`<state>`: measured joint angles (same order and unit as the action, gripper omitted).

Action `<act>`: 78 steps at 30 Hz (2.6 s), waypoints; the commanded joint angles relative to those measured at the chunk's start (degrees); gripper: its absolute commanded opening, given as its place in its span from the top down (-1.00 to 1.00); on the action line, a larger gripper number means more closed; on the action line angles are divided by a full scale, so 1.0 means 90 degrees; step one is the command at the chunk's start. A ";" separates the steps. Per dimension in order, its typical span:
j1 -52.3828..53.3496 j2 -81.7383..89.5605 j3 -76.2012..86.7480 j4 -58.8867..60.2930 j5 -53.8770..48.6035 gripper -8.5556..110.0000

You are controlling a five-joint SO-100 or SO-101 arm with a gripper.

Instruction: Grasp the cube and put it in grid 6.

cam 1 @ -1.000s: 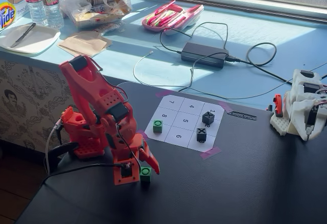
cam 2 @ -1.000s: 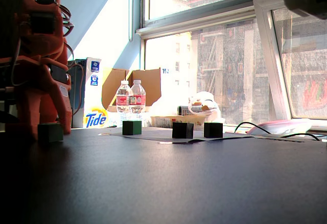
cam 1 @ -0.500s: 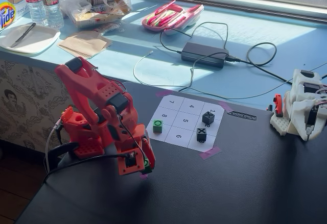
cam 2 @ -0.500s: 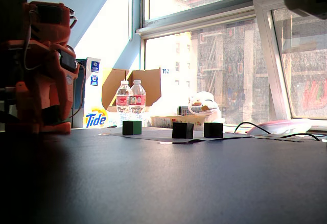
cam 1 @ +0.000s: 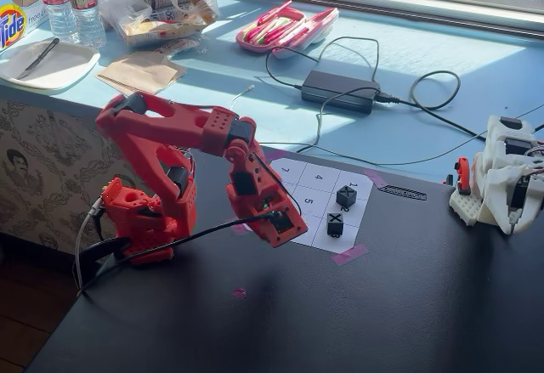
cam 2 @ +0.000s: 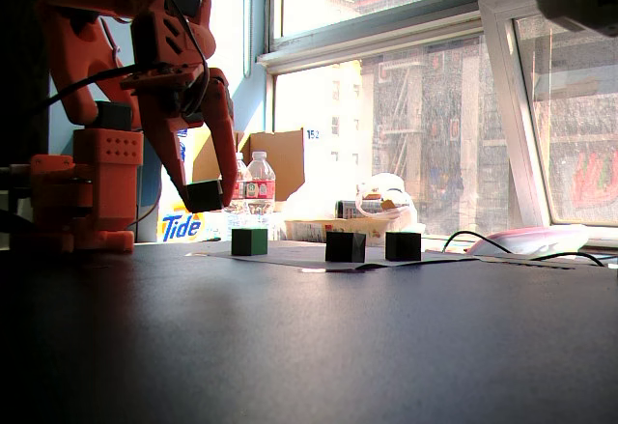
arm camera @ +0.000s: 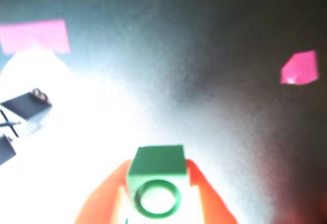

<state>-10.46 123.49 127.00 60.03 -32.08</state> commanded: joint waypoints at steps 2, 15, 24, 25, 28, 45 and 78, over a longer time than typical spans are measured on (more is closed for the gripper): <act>-0.0713 -0.0898 -0.1006 0.0195 -0.0117 0.85; -0.1416 -0.3486 -0.3984 0.0850 -0.0234 0.85; -0.1494 -0.4150 -0.3105 0.0146 -0.0361 0.85; -0.1514 -0.4160 -0.2969 0.0010 -0.0361 0.85; -0.1543 -0.4160 -0.2842 -0.0146 -0.0342 0.85; -0.1406 -0.2930 -0.2861 0.0557 -0.0605 -0.08; 0.3271 0.4531 0.3965 -0.2002 0.1445 0.85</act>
<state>18.81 161.89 162.33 43.24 -19.60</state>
